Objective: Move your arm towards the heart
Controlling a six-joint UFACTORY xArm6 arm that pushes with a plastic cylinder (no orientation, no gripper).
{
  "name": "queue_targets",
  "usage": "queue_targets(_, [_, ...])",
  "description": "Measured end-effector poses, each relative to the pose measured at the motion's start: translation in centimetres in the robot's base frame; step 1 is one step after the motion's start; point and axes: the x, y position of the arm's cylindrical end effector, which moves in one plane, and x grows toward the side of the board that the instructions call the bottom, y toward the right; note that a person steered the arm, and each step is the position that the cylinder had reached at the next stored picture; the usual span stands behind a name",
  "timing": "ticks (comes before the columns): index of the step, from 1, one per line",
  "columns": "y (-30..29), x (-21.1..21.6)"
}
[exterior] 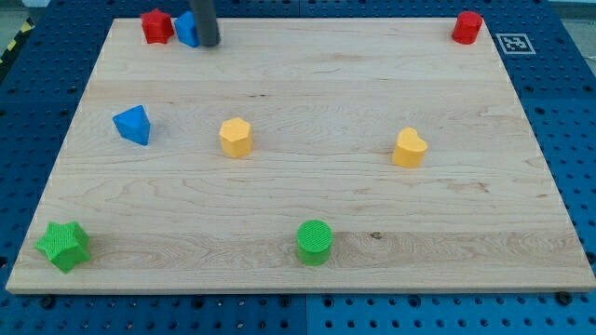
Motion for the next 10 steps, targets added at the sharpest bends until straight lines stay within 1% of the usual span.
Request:
queue_targets(1, [2.4,-2.4])
queue_targets(2, [-3.1,-3.5])
queue_targets(3, [-0.4,-3.5])
queue_targets(4, [7.1,-2.7])
queue_targets(5, [10.1,-2.6])
queue_targets(6, [10.1,-2.6])
queue_targets(7, [10.6,-0.1])
queue_targets(8, [10.7,0.6])
queue_targets(9, [13.0,2.7])
queue_targets(10, [15.7,5.8])
